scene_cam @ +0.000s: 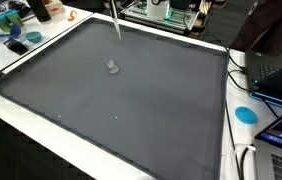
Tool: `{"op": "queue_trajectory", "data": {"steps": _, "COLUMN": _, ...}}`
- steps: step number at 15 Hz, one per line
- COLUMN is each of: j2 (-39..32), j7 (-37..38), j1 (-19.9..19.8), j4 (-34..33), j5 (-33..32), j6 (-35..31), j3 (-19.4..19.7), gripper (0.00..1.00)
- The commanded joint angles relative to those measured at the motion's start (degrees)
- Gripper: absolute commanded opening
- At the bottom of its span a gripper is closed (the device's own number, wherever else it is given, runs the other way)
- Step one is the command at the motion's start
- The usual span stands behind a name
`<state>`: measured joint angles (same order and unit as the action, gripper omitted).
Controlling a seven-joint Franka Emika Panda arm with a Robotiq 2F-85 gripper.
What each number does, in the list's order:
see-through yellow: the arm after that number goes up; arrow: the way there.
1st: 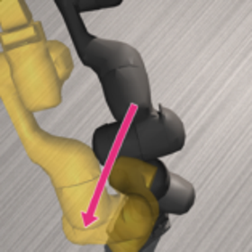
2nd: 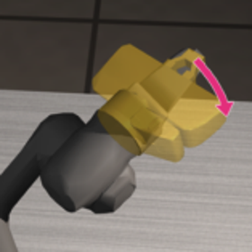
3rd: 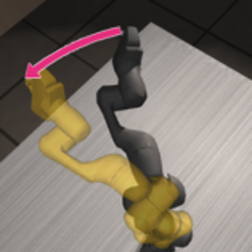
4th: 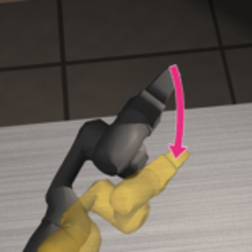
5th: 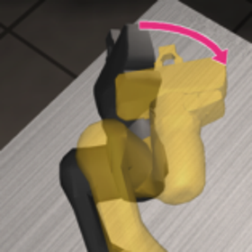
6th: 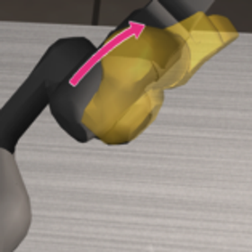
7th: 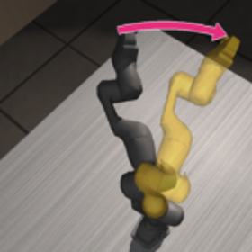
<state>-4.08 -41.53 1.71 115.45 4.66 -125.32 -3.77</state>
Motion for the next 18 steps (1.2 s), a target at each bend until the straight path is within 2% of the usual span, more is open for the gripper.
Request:
{"op": "queue_trajectory", "data": {"steps": 1, "j2": -1.2, "j7": -0.6, "j1": -0.3, "j4": 1.1, "j5": 0.7, "j6": -1.4, "j3": 0.2, "gripper": 0.01}}
{"op": "queue_trajectory", "data": {"steps": 4, "j2": -2.6, "j7": -1.3, "j1": -0.6, "j4": 2.8, "j5": 1.0, "j6": -3.3, "j3": 0.1, "gripper": 0.01}}
{"op": "queue_trajectory", "data": {"steps": 18, "j2": -10.4, "j7": -1.1, "j1": -3.5, "j4": 10.8, "j5": 2.5, "j6": -21.8, "j3": -1.4, "gripper": 0.01}}
